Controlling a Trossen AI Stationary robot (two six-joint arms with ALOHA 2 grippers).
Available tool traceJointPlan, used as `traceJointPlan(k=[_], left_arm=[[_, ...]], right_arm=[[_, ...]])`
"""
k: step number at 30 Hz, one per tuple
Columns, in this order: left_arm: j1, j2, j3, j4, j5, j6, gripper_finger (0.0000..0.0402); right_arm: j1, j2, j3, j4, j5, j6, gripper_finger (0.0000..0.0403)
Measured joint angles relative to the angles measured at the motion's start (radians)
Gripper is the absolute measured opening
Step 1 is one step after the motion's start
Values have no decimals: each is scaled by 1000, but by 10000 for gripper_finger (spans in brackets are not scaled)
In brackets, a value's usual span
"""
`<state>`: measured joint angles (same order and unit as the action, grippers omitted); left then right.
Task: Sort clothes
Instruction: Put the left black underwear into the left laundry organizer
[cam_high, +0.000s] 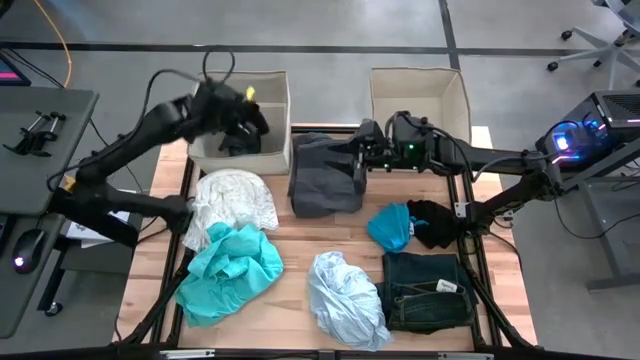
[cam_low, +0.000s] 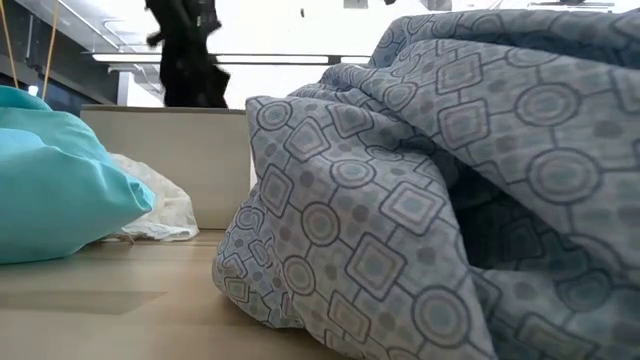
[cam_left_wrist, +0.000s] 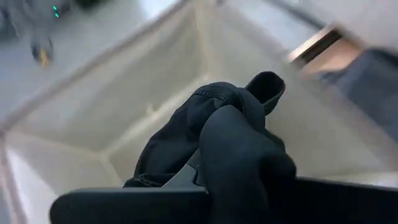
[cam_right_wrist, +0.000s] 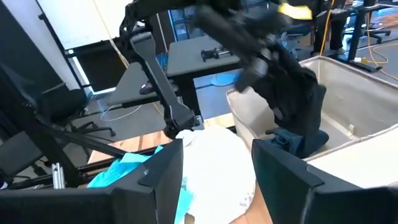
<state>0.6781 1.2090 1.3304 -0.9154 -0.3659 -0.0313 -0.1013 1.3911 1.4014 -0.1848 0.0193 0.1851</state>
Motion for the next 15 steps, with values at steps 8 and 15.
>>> traceJointPlan(k=[8,15], left_arm=[[289,278,-86,3,154,32,9],[358,448,-68,-3,205,47,91]], right_arm=[[0,0,0,-38,0,53,181],[8,0,0,-101,-7,122,181]])
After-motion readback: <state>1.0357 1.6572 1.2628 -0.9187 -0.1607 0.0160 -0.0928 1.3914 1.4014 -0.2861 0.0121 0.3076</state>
